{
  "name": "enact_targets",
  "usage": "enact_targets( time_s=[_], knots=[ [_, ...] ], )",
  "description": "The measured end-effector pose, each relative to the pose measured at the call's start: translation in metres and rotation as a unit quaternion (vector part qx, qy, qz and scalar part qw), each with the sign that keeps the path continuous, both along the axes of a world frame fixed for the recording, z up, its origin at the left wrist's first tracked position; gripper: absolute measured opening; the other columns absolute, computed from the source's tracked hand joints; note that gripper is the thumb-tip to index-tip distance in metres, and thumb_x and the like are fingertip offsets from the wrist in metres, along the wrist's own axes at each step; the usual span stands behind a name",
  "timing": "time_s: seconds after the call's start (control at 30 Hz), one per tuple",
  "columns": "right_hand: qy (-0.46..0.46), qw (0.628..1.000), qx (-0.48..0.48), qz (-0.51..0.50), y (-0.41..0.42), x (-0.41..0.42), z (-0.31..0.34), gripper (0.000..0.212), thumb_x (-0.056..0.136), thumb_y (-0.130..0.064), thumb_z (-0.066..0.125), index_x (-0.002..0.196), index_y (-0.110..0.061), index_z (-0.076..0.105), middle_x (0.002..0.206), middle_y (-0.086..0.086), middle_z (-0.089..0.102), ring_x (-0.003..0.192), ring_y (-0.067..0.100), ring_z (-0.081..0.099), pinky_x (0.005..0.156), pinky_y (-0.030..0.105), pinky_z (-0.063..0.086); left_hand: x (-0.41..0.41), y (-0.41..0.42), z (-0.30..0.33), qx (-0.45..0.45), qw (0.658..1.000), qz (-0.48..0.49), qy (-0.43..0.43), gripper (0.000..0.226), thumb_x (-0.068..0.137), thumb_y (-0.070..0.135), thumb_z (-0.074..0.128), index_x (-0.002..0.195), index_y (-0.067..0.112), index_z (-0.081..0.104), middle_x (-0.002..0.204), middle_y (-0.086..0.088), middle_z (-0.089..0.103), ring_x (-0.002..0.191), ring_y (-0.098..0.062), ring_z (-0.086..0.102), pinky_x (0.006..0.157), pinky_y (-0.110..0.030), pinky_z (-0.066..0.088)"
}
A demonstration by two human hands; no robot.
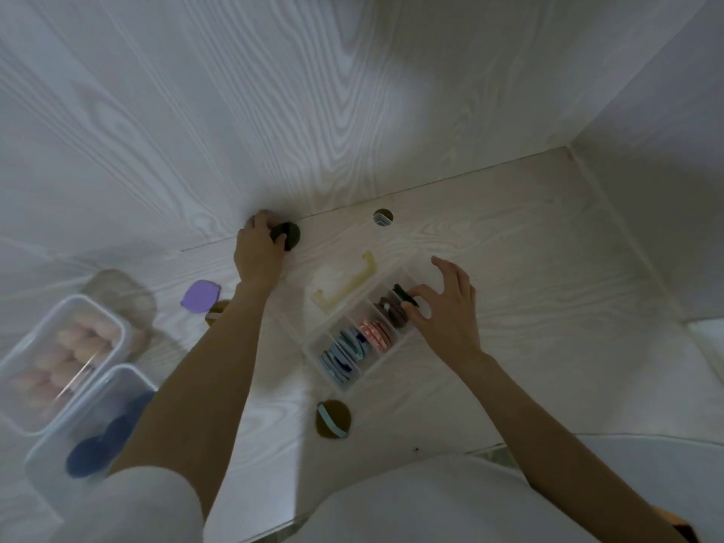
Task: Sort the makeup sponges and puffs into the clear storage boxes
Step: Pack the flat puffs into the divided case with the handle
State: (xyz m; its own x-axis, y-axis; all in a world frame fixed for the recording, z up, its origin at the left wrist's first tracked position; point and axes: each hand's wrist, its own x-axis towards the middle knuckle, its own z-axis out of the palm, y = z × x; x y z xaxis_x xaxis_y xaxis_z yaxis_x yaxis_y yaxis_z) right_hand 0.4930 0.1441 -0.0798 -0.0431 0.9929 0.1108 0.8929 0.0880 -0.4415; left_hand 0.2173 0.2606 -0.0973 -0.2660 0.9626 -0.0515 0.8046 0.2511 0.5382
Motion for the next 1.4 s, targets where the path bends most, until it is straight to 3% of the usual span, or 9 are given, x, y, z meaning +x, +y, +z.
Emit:
enact_targets(
  time_s=[0.13, 0.3, 0.5, 0.63, 0.87, 1.0, 1.17, 1.3, 1.4],
  knots=[
    [0.004, 1.0, -0.008, -0.006, -0.003, -0.001, 0.0, 0.016, 0.08, -0.03, 0.071, 0.09, -0.017, 0.069, 0.137, 0.018, 0.043, 0.129, 0.03, 0.029, 0.099, 0.048, 0.036, 0.033, -0.026, 0.04, 0.137, 0.981, -0.093, -0.1, 0.01, 0.085, 0.013, 0.063, 0.095, 0.012, 0.06, 0.09, 0.0, 0.061, 0.081, -0.016, 0.059, 0.069, -0.026, 0.046],
    [-0.048, 0.999, -0.014, -0.015, -0.013, -0.006, 0.005, 0.029, 0.074, -0.021, 0.076, 0.101, -0.021, 0.067, 0.138, 0.023, 0.042, 0.128, 0.043, 0.036, 0.1, 0.055, 0.034, 0.099, -0.06, 0.062, 0.144, 0.939, -0.297, -0.096, 0.007, 0.084, 0.017, 0.066, 0.09, 0.017, 0.066, 0.092, 0.006, 0.062, 0.075, -0.004, 0.056, 0.071, -0.007, 0.041],
    [-0.043, 0.998, -0.019, -0.048, -0.021, -0.009, 0.004, 0.034, 0.074, -0.018, 0.076, 0.107, -0.02, 0.066, 0.138, 0.022, 0.044, 0.127, 0.039, 0.035, 0.099, 0.054, 0.037, 0.114, -0.054, 0.051, 0.126, 0.905, -0.396, -0.091, 0.005, 0.08, 0.012, 0.069, 0.084, 0.015, 0.071, 0.087, 0.001, 0.067, 0.072, -0.011, 0.063, 0.068, -0.022, 0.051],
    [-0.049, 0.997, -0.021, -0.051, -0.019, -0.011, 0.004, 0.029, 0.073, -0.017, 0.076, 0.101, -0.021, 0.067, 0.137, 0.02, 0.045, 0.128, 0.034, 0.031, 0.099, 0.051, 0.038, 0.119, -0.047, 0.044, 0.083, 0.887, -0.453, -0.022, 0.006, 0.077, 0.007, 0.069, 0.081, 0.012, 0.07, 0.084, -0.003, 0.069, 0.076, -0.022, 0.064, 0.067, -0.032, 0.052],
    [-0.036, 0.997, 0.02, -0.07, -0.023, -0.002, 0.019, 0.029, 0.074, -0.018, 0.075, 0.102, -0.021, 0.066, 0.133, 0.013, 0.051, 0.116, 0.03, 0.048, 0.088, 0.041, 0.042, 0.134, -0.046, 0.034, 0.113, 0.871, -0.474, 0.064, 0.009, 0.077, 0.011, 0.068, 0.083, 0.014, 0.074, 0.084, -0.006, 0.066, 0.076, -0.026, 0.057, 0.069, -0.027, 0.042],
    [-0.019, 0.996, 0.017, -0.086, -0.019, 0.011, 0.014, 0.02, 0.076, -0.017, 0.073, 0.096, -0.018, 0.069, 0.13, 0.014, 0.052, 0.113, 0.033, 0.049, 0.088, 0.043, 0.041, 0.132, -0.051, 0.029, 0.076, 0.862, -0.495, 0.075, 0.022, 0.089, 0.019, 0.05, 0.097, 0.019, 0.07, 0.095, -0.002, 0.072, 0.085, -0.023, 0.064, 0.08, -0.035, 0.04],
    [-0.036, 0.999, 0.007, -0.036, -0.019, 0.003, 0.007, 0.018, 0.075, -0.016, 0.073, 0.092, -0.021, 0.071, 0.128, 0.013, 0.055, 0.114, 0.035, 0.05, 0.088, 0.045, 0.043, 0.122, -0.06, 0.027, 0.099, 0.87, -0.472, 0.103, 0.034, 0.088, 0.029, 0.037, 0.102, 0.017, 0.066, 0.094, -0.002, 0.071, 0.092, -0.022, 0.063, 0.085, -0.029, 0.029],
    [-0.025, 0.998, 0.002, -0.052, -0.013, 0.006, 0.009, 0.013, 0.075, -0.015, 0.075, 0.087, -0.017, 0.072, 0.126, 0.014, 0.056, 0.112, 0.036, 0.052, 0.086, 0.044, 0.044, 0.116, -0.07, 0.02, 0.103, 0.866, -0.481, 0.09, 0.036, 0.088, 0.031, 0.038, 0.108, 0.018, 0.065, 0.101, 0.0, 0.07, 0.102, -0.021, 0.06, 0.089, -0.029, 0.032],
    [-0.025, 0.999, 0.016, -0.044, -0.004, 0.007, 0.011, 0.014, 0.07, -0.011, 0.077, 0.082, -0.015, 0.071, 0.12, 0.014, 0.058, 0.107, 0.036, 0.053, 0.08, 0.041, 0.044, 0.11, -0.079, 0.024, 0.103, 0.892, -0.438, 0.034, 0.036, 0.089, 0.028, 0.037, 0.11, 0.016, 0.064, 0.107, -0.002, 0.068, 0.104, -0.023, 0.058, 0.09, -0.033, 0.039]
  ],
)
